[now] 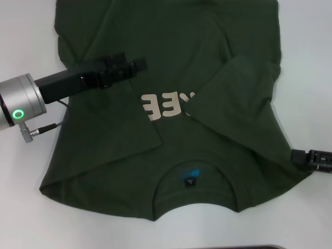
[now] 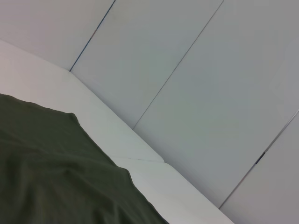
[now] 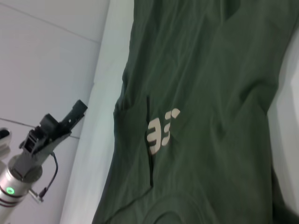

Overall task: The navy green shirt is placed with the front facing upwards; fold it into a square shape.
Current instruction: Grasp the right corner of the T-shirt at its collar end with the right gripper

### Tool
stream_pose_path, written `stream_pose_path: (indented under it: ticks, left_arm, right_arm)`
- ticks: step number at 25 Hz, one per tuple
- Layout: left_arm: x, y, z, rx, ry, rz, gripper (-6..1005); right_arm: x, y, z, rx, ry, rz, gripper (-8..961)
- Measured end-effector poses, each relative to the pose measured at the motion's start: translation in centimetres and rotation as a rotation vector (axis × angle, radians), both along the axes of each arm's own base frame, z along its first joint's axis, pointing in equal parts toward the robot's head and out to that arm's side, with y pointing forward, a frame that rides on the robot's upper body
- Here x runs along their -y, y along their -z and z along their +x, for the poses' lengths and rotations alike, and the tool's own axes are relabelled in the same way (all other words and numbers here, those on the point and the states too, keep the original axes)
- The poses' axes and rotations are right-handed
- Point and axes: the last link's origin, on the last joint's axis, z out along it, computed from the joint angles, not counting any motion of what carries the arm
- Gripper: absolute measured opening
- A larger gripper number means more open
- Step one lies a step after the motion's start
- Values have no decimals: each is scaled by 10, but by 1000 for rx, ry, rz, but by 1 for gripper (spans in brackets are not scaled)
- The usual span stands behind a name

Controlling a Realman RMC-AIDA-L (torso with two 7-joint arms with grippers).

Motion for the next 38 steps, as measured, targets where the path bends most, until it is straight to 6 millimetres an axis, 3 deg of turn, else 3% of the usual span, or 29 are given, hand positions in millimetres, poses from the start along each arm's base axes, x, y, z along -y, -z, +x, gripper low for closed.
stream_pose_path:
  ticks: [12, 18, 27, 38]
  left_arm:
    - [-1, 1, -1, -6, -9, 5, 870]
    - [-1, 1, -1, -5, -9, 4, 869]
    - [-1, 2, 0, -2, -9, 5, 868]
    - [-1, 2, 1, -2, -7, 3, 867]
  right_arm:
    - [2, 7, -2, 10, -14, -53, 636]
    - [6, -11, -6, -50, -54, 35, 636]
    - [16, -32, 14, 4, 48, 40, 636]
    - [16, -26, 25, 71, 127, -26, 637]
